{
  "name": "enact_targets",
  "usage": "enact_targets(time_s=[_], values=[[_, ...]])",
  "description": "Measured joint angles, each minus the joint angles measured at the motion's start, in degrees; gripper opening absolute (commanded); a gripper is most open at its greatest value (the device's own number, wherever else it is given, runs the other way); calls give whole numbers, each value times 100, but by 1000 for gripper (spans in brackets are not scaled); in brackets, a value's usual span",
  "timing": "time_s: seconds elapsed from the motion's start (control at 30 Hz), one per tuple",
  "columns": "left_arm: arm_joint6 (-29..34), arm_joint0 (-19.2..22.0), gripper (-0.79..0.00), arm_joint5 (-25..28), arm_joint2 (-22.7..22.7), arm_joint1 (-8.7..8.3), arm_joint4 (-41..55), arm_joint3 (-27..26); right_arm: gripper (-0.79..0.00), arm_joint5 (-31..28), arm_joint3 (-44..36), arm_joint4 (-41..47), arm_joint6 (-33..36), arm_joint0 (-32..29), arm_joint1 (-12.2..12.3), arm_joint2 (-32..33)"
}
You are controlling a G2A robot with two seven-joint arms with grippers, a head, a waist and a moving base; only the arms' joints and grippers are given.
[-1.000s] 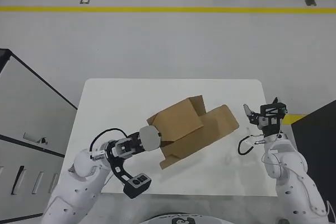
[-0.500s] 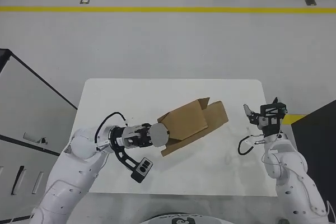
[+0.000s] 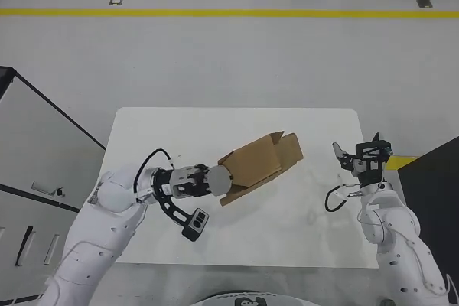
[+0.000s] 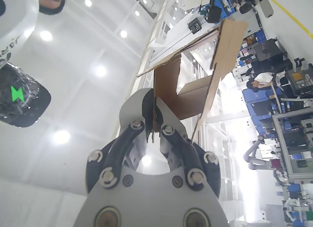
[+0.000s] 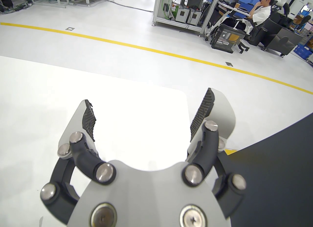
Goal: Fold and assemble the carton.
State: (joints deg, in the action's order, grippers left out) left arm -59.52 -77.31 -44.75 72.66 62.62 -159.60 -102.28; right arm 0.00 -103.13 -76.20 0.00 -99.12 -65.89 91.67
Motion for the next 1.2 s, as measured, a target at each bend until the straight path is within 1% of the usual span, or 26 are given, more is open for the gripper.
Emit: enact_targets(time_s=[0.17,0.33,0.43,0.6,0.7,0.8,0.9,1.03,1.1,1.2], values=[[87,343,-785,-87,-144,-50,-414,90,0,0,0,0,0,0,0,0],[259,549,-785,-259,-335,-139,-358,294,0,0,0,0,0,0,0,0],[362,573,-785,-362,-344,-161,-320,385,0,0,0,0,0,0,0,0],[352,570,-785,-354,-341,-159,-324,378,0,0,0,0,0,0,0,0],[461,532,-785,-255,-320,-162,-392,400,0,-6,-5,7,0,1,0,-2],[401,500,-785,-126,-280,-190,-488,459,0,-381,-126,294,100,6,3,21],[235,472,-785,-16,-237,-226,-416,485,0,-1027,-301,772,478,-9,34,182],[44,411,-785,49,-164,-275,-236,531,0,-1953,-543,1372,1240,10,98,444],[-6,388,-785,60,-137,-292,-179,539,0,-2281,-580,1750,1634,22,120,526],[-51,348,-785,79,-126,-312,-99,519,0,-2559,-604,2856,2443,90,145,670]])
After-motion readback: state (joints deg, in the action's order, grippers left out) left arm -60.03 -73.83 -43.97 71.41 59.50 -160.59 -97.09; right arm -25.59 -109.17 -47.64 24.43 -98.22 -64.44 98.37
